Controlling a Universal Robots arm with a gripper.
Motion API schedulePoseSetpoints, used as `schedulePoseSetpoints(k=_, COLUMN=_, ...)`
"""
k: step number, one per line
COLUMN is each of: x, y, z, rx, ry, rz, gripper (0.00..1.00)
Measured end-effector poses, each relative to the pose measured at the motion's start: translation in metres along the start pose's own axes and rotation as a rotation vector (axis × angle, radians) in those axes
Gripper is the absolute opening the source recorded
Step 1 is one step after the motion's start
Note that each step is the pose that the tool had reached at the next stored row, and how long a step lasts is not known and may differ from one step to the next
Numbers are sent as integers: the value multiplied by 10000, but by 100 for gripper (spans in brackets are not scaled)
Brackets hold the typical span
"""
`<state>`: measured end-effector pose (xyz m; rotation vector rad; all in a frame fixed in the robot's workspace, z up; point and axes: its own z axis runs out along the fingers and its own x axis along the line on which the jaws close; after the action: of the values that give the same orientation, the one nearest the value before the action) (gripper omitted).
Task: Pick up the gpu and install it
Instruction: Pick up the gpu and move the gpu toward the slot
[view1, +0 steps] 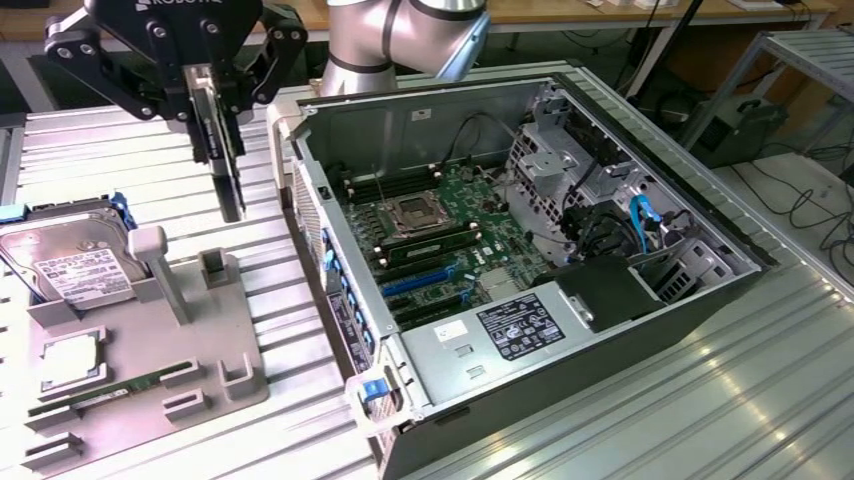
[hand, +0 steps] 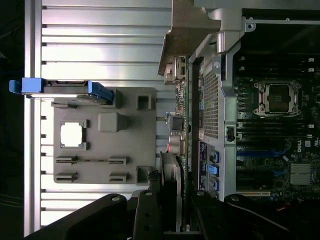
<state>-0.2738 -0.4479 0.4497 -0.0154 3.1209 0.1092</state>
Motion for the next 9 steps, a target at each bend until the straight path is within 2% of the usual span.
schedulePoseSetpoints(k=9, x=-114, y=-1, z=2, rx=1, ry=1, rz=0, gripper=27)
